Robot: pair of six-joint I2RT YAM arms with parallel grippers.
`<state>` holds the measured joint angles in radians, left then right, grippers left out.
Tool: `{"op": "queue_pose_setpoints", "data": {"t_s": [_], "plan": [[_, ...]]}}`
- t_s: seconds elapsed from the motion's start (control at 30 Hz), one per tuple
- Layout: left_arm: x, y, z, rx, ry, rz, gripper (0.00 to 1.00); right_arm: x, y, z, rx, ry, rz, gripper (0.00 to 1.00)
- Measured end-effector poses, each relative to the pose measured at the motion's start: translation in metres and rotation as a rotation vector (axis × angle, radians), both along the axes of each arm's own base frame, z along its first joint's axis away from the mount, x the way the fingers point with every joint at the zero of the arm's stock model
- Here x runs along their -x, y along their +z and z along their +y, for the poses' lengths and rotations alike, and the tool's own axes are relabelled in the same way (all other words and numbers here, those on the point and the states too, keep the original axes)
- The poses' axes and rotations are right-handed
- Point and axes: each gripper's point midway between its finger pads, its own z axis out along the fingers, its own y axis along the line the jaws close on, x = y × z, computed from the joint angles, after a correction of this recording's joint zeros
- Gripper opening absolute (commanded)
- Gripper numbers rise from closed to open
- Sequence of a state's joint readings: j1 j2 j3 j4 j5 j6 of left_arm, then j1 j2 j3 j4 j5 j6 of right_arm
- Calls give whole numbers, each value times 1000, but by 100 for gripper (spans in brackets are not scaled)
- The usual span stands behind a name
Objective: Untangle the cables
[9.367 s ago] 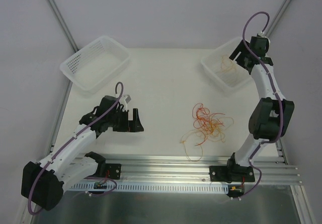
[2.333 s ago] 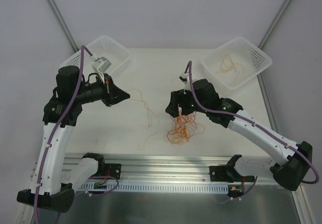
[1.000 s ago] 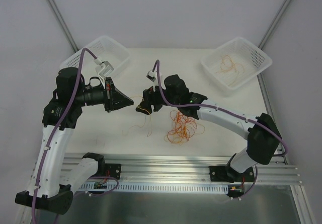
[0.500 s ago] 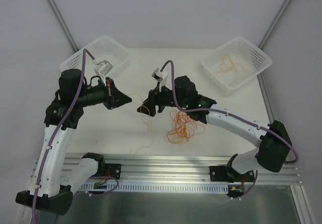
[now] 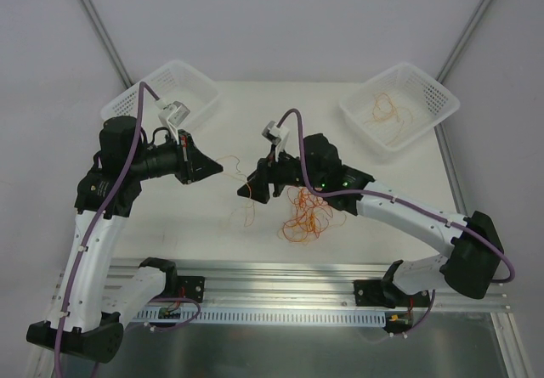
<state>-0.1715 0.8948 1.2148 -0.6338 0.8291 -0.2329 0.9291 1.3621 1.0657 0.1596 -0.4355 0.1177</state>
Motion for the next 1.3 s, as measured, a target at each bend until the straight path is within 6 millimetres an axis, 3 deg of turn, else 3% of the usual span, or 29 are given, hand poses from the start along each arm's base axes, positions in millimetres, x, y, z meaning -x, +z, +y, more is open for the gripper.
{"op": "queue_pose_setpoints", "data": {"t_s": [0.23, 0.63, 1.07, 1.17, 1.27, 1.3], "plan": [[6, 3, -3, 22, -31, 9, 0, 2, 0, 2, 3, -1, -8, 66], [12, 7, -5, 37, -47, 6, 0, -21, 4, -6, 44, -111, -96, 66], [21, 12, -12, 58, -95, 25, 0, -2, 24, 9, 13, -53, -134, 65], [22, 12, -13, 60, -102, 26, 0, -7, 22, 11, 17, -67, -136, 60], [25, 13, -14, 65, -116, 27, 0, -12, 18, 12, 27, -91, -140, 49], [25, 13, -14, 66, -117, 26, 0, -14, 17, 12, 30, -96, -141, 40]]}}
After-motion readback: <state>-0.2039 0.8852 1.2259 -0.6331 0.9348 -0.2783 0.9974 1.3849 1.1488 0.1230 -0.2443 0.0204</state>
